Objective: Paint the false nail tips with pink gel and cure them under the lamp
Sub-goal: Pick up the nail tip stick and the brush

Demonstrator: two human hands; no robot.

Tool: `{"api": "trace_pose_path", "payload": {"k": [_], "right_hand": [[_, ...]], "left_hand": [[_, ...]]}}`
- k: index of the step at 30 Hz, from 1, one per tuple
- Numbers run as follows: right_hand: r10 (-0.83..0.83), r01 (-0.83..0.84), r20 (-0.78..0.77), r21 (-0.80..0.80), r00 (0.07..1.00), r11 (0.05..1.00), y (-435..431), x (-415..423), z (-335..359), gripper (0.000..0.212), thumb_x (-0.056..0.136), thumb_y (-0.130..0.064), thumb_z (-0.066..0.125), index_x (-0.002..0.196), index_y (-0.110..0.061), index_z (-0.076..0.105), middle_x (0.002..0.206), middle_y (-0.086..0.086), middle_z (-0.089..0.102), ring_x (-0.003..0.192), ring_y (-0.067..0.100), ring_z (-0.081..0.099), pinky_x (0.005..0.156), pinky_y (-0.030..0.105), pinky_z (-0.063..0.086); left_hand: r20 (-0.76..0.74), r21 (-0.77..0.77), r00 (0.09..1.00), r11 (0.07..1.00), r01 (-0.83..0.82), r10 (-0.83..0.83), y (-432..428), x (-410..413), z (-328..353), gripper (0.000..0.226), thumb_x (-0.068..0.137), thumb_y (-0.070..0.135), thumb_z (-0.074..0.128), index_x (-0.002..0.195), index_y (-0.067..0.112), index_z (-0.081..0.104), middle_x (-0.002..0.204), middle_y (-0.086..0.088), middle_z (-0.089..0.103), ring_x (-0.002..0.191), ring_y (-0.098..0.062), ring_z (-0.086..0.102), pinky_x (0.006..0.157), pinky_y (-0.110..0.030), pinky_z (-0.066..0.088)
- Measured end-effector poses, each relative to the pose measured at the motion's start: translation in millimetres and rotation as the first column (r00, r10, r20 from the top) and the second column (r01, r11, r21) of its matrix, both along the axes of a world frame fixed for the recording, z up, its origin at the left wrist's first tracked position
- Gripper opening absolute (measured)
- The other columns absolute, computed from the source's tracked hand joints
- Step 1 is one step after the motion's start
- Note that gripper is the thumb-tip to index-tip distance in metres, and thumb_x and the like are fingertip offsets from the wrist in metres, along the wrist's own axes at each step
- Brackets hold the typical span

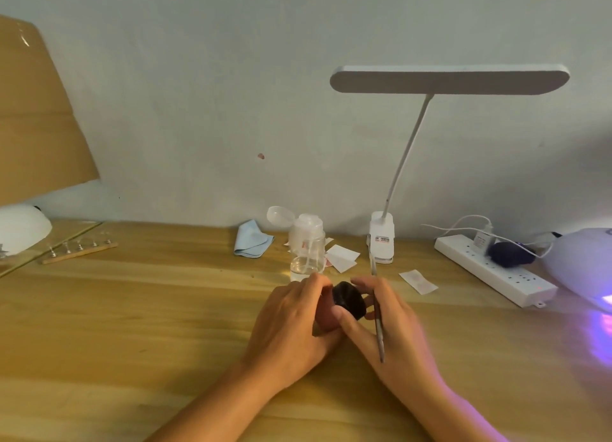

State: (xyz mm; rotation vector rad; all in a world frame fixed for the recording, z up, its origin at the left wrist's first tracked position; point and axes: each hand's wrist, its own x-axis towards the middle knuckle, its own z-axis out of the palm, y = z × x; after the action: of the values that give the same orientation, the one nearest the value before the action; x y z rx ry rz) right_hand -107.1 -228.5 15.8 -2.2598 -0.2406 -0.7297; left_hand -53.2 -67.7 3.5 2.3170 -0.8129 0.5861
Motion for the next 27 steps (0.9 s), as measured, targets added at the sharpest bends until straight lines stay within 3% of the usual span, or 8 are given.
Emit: {"api": "trace_pose_path", "payload": {"k": [2,6,15,19,24,27], "right_hand": [[0.01,-0.01,-0.004,0.003,1.0,1.0,-0.6,0.0,0.6,0.047,0.083,-0.055,0.061,0.122,-0.028,0.054,0.112,-0.019,0.06,0.106,0.001,0.058,0.087,0.031,0.053],[0.035,-0.035,-0.028,0.001,0.999,0.999,-1.6,0.6,0.3,0.045,0.087,-0.047,0.063,0.125,-0.026,0.053,0.117,-0.015,0.06,0.114,0.005,0.054,0.095,0.035,0.049],[0.054,-0.054,-0.014,-0.021,0.998,0.998,-3.0,0.6,-0.3,0.049,0.089,-0.035,0.066,0.133,-0.023,0.048,0.122,-0.016,0.059,0.119,0.003,0.052,0.1,0.03,0.046],[0.089,-0.089,-0.037,0.017,0.995,0.996,-4.7,-0.8,0.2,0.048,0.09,-0.025,0.068,0.133,-0.022,0.048,0.121,-0.014,0.058,0.12,0.005,0.052,0.1,0.032,0.045],[0.147,-0.131,-0.106,0.143,0.984,0.981,-8.0,-0.2,1.6,0.048,0.091,-0.016,0.066,0.133,-0.023,0.046,0.124,-0.01,0.06,0.12,0.005,0.054,0.103,0.036,0.045],[0.165,-0.136,-0.125,0.211,0.978,0.968,-9.5,-0.4,4.2,0.046,0.092,-0.014,0.064,0.134,-0.024,0.046,0.124,-0.007,0.062,0.11,0.001,0.061,0.094,0.023,0.049]], "left_hand": [[-0.098,-0.027,0.994,0.998,0.05,-0.052,0.8,2.4,-1.0,0.053,0.076,0.066,0.049,0.119,0.035,0.043,0.11,0.015,0.064,0.097,-0.007,0.058,0.078,-0.027,0.049],[-0.225,-0.113,0.959,0.982,0.15,-0.172,1.7,4.7,-1.9,0.049,0.081,0.06,0.056,0.122,0.035,0.046,0.106,0.015,0.066,0.099,-0.007,0.063,0.08,-0.04,0.052],[-0.18,-0.118,0.975,0.986,0.113,-0.133,1.7,11.9,-4.4,0.05,0.077,0.062,0.057,0.122,0.04,0.054,0.117,0.025,0.055,0.11,-0.001,0.053,0.09,-0.034,0.049],[-0.264,-0.18,0.942,0.97,0.163,-0.207,2.3,13.5,-4.3,0.041,0.077,0.064,0.062,0.114,0.047,0.057,0.105,0.026,0.061,0.103,-0.001,0.056,0.088,-0.033,0.05],[-0.397,-0.202,0.879,0.959,0.197,-0.264,3.1,17.0,-0.9,0.044,0.073,0.067,0.067,0.11,0.044,0.063,0.1,0.02,0.065,0.102,-0.002,0.059,0.092,-0.036,0.049],[-0.484,-0.217,0.824,0.953,0.212,-0.293,2.3,18.1,2.7,0.054,0.068,0.071,0.068,0.112,0.039,0.065,0.104,0.019,0.068,0.106,-0.003,0.06,0.097,-0.039,0.048]]}}
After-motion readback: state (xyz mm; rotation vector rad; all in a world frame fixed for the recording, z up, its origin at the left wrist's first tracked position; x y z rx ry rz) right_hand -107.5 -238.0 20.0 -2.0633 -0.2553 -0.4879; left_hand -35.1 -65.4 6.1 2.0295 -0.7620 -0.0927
